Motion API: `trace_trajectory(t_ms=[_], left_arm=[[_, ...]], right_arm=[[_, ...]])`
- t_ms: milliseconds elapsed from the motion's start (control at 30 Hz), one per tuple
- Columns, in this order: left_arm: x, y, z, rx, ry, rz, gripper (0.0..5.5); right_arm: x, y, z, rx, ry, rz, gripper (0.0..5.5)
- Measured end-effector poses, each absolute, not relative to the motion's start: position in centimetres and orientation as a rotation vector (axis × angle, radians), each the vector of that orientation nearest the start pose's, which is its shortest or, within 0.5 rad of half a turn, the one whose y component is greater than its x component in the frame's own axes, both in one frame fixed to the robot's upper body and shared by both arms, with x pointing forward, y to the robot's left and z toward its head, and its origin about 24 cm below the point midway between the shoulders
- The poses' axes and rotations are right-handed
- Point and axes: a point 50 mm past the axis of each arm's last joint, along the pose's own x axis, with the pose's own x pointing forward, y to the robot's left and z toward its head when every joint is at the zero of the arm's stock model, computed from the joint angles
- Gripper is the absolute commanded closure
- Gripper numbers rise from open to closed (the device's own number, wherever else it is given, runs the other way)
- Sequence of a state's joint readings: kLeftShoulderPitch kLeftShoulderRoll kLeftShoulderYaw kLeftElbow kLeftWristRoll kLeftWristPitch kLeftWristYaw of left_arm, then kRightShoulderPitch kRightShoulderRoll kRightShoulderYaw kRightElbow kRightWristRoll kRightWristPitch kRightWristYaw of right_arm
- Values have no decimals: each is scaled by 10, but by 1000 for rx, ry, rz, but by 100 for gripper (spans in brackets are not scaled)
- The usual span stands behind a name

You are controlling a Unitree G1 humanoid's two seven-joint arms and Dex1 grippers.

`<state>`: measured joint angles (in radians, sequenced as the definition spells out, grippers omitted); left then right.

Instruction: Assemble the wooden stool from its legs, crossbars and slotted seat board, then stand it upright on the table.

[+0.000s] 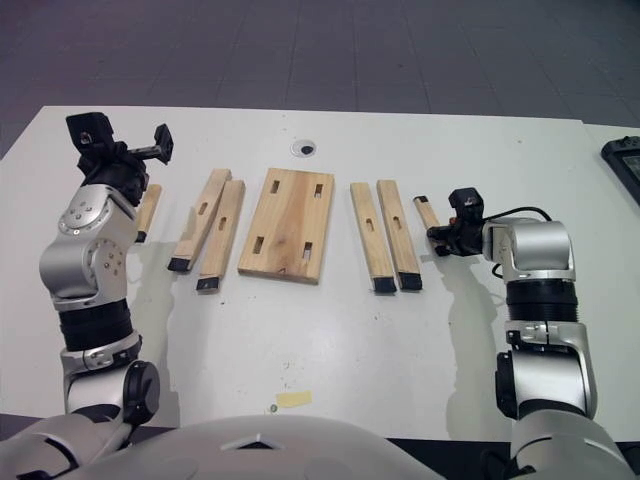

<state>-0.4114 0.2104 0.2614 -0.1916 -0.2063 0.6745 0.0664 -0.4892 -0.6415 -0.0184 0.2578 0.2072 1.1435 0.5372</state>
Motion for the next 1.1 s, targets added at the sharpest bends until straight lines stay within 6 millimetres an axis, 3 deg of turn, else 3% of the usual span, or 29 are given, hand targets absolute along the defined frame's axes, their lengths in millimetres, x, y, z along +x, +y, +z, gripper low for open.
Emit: trace_trajectory(t_ms=[167, 267, 400, 500, 600, 700, 767, 933, 1100], left_arm=[[308, 214, 148, -53, 43, 161, 10], [309, 215, 148, -65, 54, 161, 10], [304, 218, 152, -278, 96, 46, 10], [295, 189, 173, -382, 91, -282, 10], [287, 159, 193, -497, 71, -553, 10], [279, 132, 218, -591, 16, -798, 10], [274, 119, 228, -646, 6, -903, 10], [269, 94, 227, -741, 80, -1032, 10], [273, 83, 225, -758, 129, -1038, 10]], right_arm=[[299, -270, 79, -77, 863, 211, 421], [301, -273, 81, -16, 733, 210, 421], [312, -281, 138, -53, 290, 223, 421], [312, -254, 172, -89, 22, 347, 421], [311, -215, 187, -99, -141, 483, 421], [303, -170, 190, -114, -239, 666, 421], [298, -147, 181, -116, -246, 756, 421], [292, -128, 160, -132, -211, 814, 421], [287, -120, 156, -135, -218, 856, 421]])
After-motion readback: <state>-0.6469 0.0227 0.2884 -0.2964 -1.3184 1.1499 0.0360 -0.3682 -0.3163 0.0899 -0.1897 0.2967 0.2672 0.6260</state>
